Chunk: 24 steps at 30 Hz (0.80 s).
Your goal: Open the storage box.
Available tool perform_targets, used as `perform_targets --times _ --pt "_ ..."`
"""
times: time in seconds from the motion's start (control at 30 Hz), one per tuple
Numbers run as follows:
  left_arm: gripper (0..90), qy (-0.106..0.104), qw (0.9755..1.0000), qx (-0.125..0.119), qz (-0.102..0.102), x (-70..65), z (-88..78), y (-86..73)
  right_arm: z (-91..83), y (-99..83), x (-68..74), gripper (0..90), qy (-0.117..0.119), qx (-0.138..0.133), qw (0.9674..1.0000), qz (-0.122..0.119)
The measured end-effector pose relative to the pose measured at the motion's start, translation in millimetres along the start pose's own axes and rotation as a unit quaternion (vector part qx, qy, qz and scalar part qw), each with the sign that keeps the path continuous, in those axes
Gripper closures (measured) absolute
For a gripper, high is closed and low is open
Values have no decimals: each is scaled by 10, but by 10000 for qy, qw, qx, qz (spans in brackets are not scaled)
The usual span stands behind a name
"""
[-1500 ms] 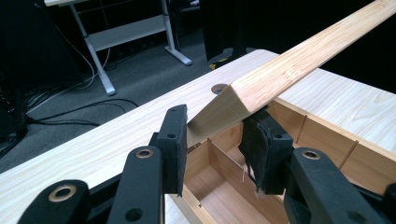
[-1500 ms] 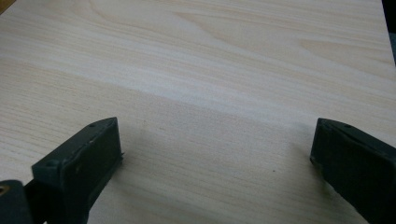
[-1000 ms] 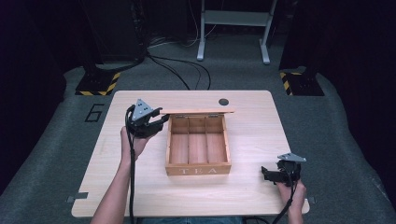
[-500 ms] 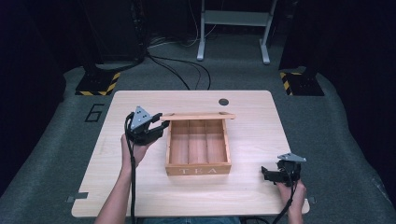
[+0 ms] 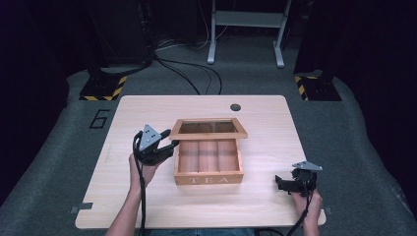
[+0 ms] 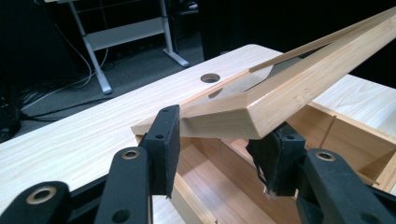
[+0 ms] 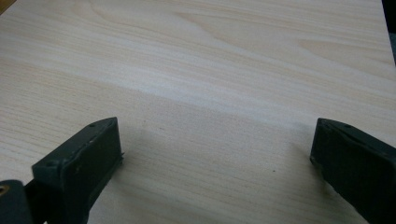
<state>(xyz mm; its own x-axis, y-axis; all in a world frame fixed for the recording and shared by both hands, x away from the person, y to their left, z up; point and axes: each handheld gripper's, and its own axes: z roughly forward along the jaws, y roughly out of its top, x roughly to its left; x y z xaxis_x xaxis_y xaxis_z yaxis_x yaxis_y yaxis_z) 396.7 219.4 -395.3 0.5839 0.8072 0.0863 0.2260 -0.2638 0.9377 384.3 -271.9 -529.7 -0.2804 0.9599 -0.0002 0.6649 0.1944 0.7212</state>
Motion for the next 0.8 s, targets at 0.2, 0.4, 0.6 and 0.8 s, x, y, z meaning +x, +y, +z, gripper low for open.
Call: perform_targets --times 0.2,0.4,0.6,0.8 --pt "497 -66 9999 30 -76 -22 -9 -103 0 0 0 15 -1 -1 10000 -1" --pt "489 -137 9998 137 -98 -67 -15 -226 0 0 0 15 -1 -1 10000 1" --pt "469 -217 9994 191 -184 -92 -7 -340 0 0 0 15 -1 -1 10000 -1" --pt "444 -351 9986 294 -255 -117 12 -498 0 0 0 15 -1 -1 10000 1"
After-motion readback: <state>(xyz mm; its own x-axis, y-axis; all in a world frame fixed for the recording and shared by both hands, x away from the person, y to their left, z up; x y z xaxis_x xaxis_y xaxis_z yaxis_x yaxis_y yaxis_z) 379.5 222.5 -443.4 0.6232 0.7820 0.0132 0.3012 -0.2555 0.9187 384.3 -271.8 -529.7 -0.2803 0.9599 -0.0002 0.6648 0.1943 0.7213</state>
